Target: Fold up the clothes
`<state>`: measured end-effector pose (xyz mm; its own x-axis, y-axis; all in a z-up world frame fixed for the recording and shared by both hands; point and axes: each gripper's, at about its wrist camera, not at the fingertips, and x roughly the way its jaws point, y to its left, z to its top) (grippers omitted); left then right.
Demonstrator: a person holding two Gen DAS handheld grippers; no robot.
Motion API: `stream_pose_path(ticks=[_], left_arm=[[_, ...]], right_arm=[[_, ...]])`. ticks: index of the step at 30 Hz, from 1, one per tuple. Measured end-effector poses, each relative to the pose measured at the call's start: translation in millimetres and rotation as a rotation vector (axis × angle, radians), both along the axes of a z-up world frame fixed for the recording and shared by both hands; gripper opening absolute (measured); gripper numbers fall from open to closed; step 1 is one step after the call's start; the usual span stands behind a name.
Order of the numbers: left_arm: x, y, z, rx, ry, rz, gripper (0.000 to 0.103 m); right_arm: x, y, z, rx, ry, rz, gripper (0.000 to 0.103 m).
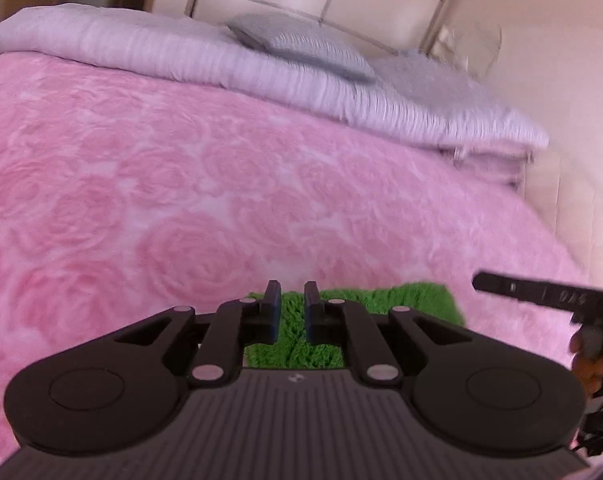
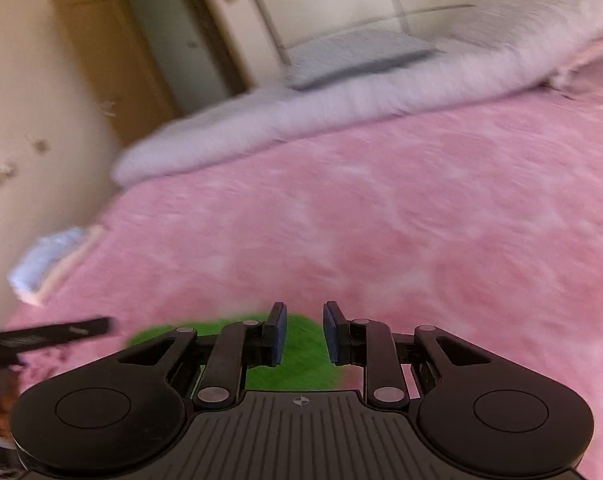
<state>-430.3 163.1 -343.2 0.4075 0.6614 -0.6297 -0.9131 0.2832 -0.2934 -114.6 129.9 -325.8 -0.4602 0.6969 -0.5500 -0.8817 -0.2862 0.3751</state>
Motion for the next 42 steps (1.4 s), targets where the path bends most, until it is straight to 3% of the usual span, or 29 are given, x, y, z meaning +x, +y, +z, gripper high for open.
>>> stream_pose_path(ticks=[4,8,13,18,20,24,26,29,33,37,39,42], left_arm=[[11.5,10.2,-33.5,-0.034,0.075,-0.026,0.009],[1.9,13.3,-45.2,-0.04,0.034,-0.017,0.011],[1.3,-1.5,-25.3,-0.031,0.037,-0.025,0.009],[3.5,-40.1,3.4,-0.009,-0.025,-0.075,0.008],[8.8,-59.2,4.6,-0.014,-0.048,-0.122,0.008],[21.0,-83.8,-25.2,-0.065,-0.014,-0.144,0.01],[20.5,-90.0,-38.9,-0.046,-0.017,-0.124,0.013],[20.8,-88.5,-38.5,-0.066,-0.015,-0.092,0.012],[24.0,-99.5,-15.6,-0.045,0.036,-0.091,0.009],[15.8,-124.6,2.0,-0.006,-0.051,-0.135,0.009],[20.7,-134.6,-2.7,-0.001,-0.034,-0.177,0.009],[30.0,-142.3,-24.3,-0.048,0.017,-0.219,0.009]], right_arm=[[-27.1,12.0,-25.7,-0.034,-0.107,0.078,0.024],[-34.3,21.5,-54.2,-0.081,-0.139,0.065,0.024],[-20.1,19.0,-44.5,-0.097,-0.091,0.07,0.024],[3.2,-19.0,-8.0,-0.06,0.035,0.039,0.024],[1.9,-38.8,0.4,-0.035,0.04,0.06,0.024],[-14.2,-67.2,-10.6,-0.009,-0.016,0.116,0.024],[-25.8,-72.2,-28.7,-0.028,-0.073,0.127,0.024],[-36.9,-69.1,-47.3,-0.061,-0.136,0.112,0.024],[-41.7,-68.7,-28.8,-0.097,-0.181,0.101,0.024],[-30.5,-106.4,-9.7,-0.043,-0.081,0.088,0.024],[-25.3,-126.6,-6.5,-0.037,-0.029,0.075,0.024],[-27.7,-147.2,-17.1,-0.07,-0.026,0.073,0.024]])
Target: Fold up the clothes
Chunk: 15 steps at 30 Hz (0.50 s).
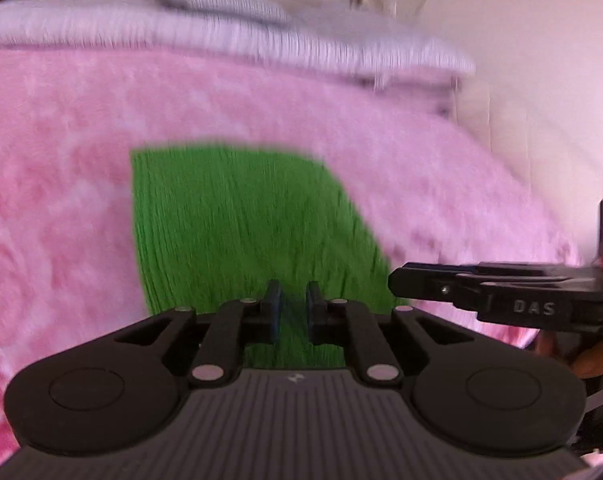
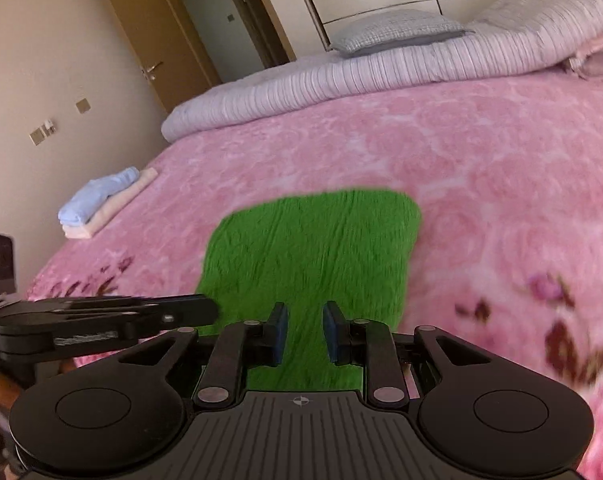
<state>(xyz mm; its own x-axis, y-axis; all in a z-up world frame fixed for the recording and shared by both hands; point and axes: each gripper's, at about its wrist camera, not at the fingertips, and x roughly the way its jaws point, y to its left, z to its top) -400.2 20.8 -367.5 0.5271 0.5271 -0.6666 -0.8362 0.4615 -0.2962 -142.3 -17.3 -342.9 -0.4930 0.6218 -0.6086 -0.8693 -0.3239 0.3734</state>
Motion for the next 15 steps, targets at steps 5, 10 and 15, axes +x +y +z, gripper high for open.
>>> stream_pose_path(ticks=[5,10,15], left_arm=[[3.4,-0.5,-13.7,-0.013,0.022,0.024,0.009],[-6.0,-24.6,5.8,0.025,0.047,0.046,0.008],[-25.8,-51.9,10.8,0.001,0.007,0.075,0.008]], right_arm=[[-14.6,-9.5,-28.9,-0.013,-0.124,0.001,0.024],[-8.9,-14.4,-7.2,-0.033,-0.088,-0.021,0.024],[0.9,-50.1,9.0,0.012,-0.013,-0.056,0.024]])
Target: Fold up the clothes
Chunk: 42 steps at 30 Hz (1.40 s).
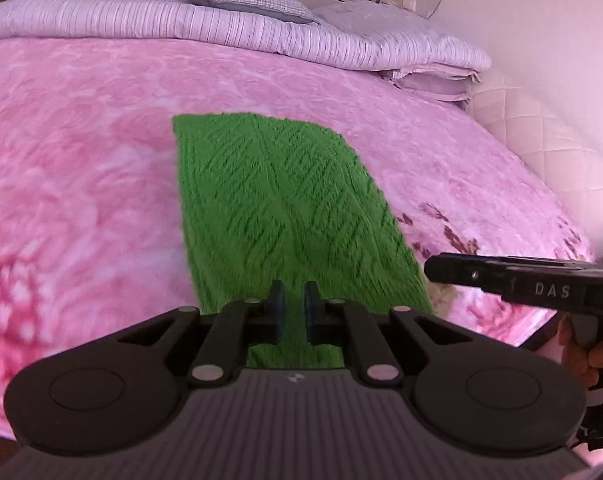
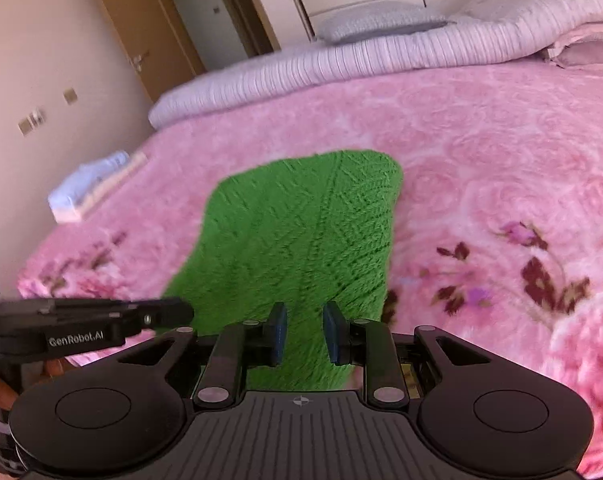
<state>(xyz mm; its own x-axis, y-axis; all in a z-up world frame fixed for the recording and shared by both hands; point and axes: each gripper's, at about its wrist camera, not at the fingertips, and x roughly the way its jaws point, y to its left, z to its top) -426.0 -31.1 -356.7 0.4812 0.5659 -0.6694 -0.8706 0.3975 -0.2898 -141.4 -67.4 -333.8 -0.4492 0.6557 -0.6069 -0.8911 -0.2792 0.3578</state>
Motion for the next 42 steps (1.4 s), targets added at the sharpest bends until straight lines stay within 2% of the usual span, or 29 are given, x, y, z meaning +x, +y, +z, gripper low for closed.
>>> stream_pose_path(ticks=[3,7,10,14,20,24,30,33,37,42], left_arm=[[-0.7,-2.7,-14.7,-0.025,0.026,0.004,0.008],[-4.9,-1.5,-23.0,-0.046,0.017,0.023,0.008],[-4.8,-5.2,-16.8,-0.044,0.037,0.03,0.007],[-6.0,-9.6,-12.7,-0.052,0.046,0.055,0.007],[2.9,-10.1,-22.4,-0.084,0.108,0.081,0.008],[4.2,-16.0,-11.0,-0.087,0.129,0.103,0.008],[4.7,-26.3,4.9,-0.078,0.178,0.131,0.017],[4.3,-31.8,12.6,-0.075,0.193,0.146,0.021],[4.4,-39.6,23.4,-0.056,0.214,0.161,0.029],[2.9,-48.2,30.1,-0.045,0.237,0.183,0.03]], right_arm=[[-1.4,-9.7,-5.9,-0.015,0.01,-0.013,0.024],[-6.3,-3.3,-33.6,-0.097,-0.02,-0.009,0.024],[-8.3,-5.1,-29.3,-0.104,-0.044,-0.016,0.024],[-13.4,-19.1,-12.3,-0.038,-0.054,0.0,0.024],[-21.0,-12.9,-32.1,-0.094,-0.094,-0.015,0.024],[-20.2,-18.6,-25.5,-0.099,-0.112,-0.021,0.024],[-17.8,-34.7,-18.1,-0.136,-0.158,-0.05,0.025],[-14.5,-43.9,-10.5,-0.134,-0.197,-0.095,0.025],[-5.7,-52.2,0.1,-0.129,-0.19,-0.154,0.025],[1.3,-57.8,5.7,-0.153,-0.201,-0.242,0.025]])
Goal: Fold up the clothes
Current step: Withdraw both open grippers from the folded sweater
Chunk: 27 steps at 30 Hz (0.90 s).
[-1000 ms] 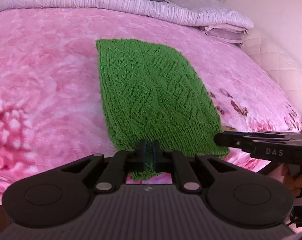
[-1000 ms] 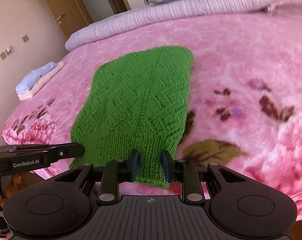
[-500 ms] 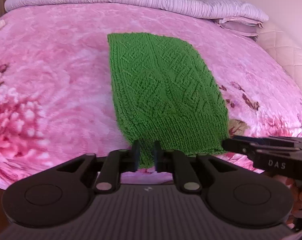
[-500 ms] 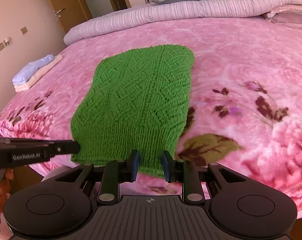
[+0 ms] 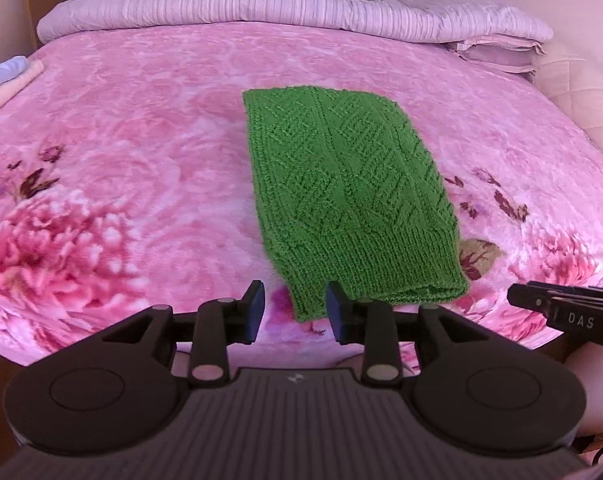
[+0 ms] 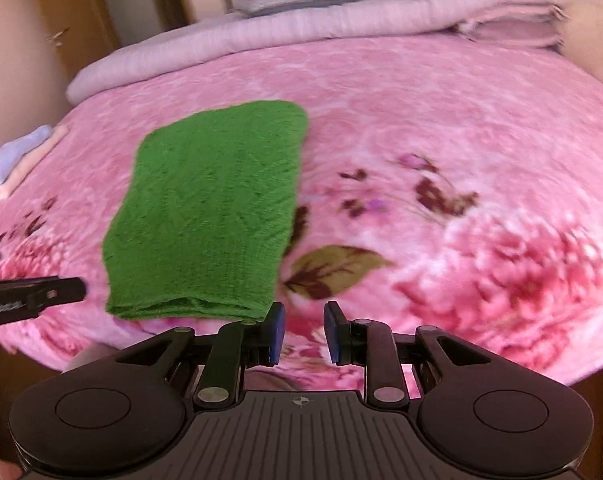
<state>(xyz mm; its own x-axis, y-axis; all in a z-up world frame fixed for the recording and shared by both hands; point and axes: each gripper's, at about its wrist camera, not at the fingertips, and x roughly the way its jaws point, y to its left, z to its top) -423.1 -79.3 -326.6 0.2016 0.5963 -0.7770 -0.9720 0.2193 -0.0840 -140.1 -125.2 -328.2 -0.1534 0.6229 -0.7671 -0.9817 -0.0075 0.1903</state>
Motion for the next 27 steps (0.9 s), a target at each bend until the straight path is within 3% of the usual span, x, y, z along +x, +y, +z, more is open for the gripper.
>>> stream_pose_path(ticks=[5,17,27], left_arm=[[-3.5,-9.7,6.0,0.015,0.018,0.017,0.032],[5.5,-39.8,28.1,0.069,0.016,-0.026,0.038],[3.7,-47.9,17.0,0.032,0.04,-0.02,0.04]], right_arm=[[0.0,-9.7,0.9,-0.025,0.034,-0.026,0.026],[-25.2,-41.9,35.6,0.071,0.048,0.037,0.026],[-29.9,-49.0,29.0,0.036,0.069,0.052,0.026]])
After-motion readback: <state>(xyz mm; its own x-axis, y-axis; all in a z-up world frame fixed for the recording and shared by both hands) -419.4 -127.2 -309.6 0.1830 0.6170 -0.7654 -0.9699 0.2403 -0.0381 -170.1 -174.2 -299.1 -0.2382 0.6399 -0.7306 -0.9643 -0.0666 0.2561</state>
